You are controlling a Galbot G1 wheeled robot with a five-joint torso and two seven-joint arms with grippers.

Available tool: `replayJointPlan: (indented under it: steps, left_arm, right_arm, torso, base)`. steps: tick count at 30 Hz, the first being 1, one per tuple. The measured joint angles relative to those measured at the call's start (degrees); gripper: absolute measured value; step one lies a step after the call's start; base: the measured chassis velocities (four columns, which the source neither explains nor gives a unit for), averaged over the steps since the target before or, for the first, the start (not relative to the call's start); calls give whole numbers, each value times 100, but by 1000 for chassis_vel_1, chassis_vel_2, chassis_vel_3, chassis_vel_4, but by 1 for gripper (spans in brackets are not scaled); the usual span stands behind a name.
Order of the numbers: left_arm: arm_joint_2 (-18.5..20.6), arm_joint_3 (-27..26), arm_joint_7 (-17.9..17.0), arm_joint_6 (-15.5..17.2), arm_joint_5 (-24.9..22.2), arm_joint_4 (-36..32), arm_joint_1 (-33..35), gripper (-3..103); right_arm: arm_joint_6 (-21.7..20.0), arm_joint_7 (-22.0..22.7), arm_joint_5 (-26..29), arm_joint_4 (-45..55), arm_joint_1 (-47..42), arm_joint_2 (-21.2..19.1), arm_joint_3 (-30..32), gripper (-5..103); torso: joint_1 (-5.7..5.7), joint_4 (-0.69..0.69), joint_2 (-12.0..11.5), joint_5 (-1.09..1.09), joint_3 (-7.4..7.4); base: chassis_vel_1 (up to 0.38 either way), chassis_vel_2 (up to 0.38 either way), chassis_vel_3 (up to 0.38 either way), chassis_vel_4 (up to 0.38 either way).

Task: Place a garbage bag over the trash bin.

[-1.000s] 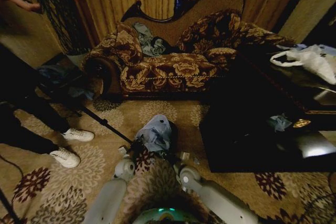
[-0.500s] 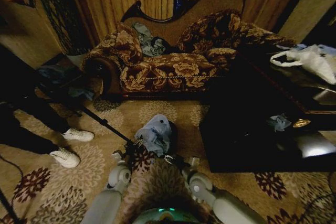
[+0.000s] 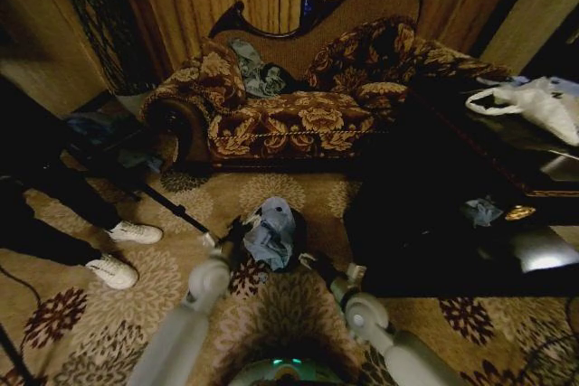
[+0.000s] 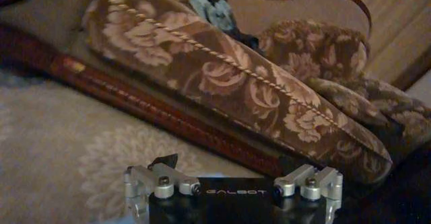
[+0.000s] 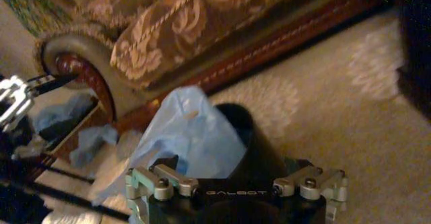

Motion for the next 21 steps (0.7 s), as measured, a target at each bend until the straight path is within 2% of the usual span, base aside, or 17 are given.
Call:
replayJointPlan:
  steps: [4, 9, 11, 12, 13, 14, 15, 17, 18, 21]
  left_arm:
    - [311, 312, -33, 90, -261, 545, -654, 100]
    - [434, 439, -26, 254, -396, 1148, -1118, 100]
    - [435, 589, -210, 788, -395, 1493, -1464, 100]
    - [435, 589, -210, 788, -395, 1493, -1464, 100]
    - [453, 640, -281, 1114, -344, 1627, -1616, 100]
    - [485, 684, -288, 1243, -294, 1701, -1711, 100]
    - [574, 748, -124, 1438, -110, 1832, -1888, 100]
    - [615, 775, -8, 1502, -4, 1880, -1957, 100]
    - [767, 885, 540, 1631, 312, 1996, -2140, 100]
    - [1032, 1076, 1569, 1705, 1101, 2214, -2363, 100]
  right_arm:
    - [68, -221, -167, -10, -258, 170, 434, 100]
    - [85, -332, -162, -143, -125, 199, 483, 100]
    - [90, -383, -146, -200, -105, 178, 562, 100]
    - [90, -383, -146, -200, -105, 178, 562, 100]
    - [95, -403, -135, -234, -103, 172, 617, 100]
    - [100, -429, -131, -257, -104, 169, 659, 100]
    - [112, -494, -128, -306, -123, 168, 746, 100]
    - [115, -513, -128, -324, -132, 168, 774, 100]
    - [134, -541, -128, -368, -154, 169, 840, 100]
    - [153, -611, -126, -426, -175, 168, 928, 100]
  torso:
    - [0, -2, 0, -1, 0]
    - [0, 5, 0, 0, 0]
    - [1, 3, -1, -3, 1]
    - [1, 3, -1, -3, 1]
    - [1, 2, -1, -2, 1]
    - [1, 1, 0, -2, 1]
    - [1, 1, 0, -2, 1]
    - [1, 1, 0, -1, 1]
    - [1, 2, -1, -1, 1]
    - [1, 2, 0, -1, 1]
  base:
    - [0, 0, 0, 0]
    - [0, 0, 0, 0]
    - [0, 0, 0, 0]
    - [0, 0, 0, 0]
    - [0, 0, 0, 0]
    - [0, 0, 0, 0]
    - [0, 0, 0, 0]
    - [0, 0, 0, 0]
    - [0, 0, 0, 0]
    - [0, 0, 0, 0]
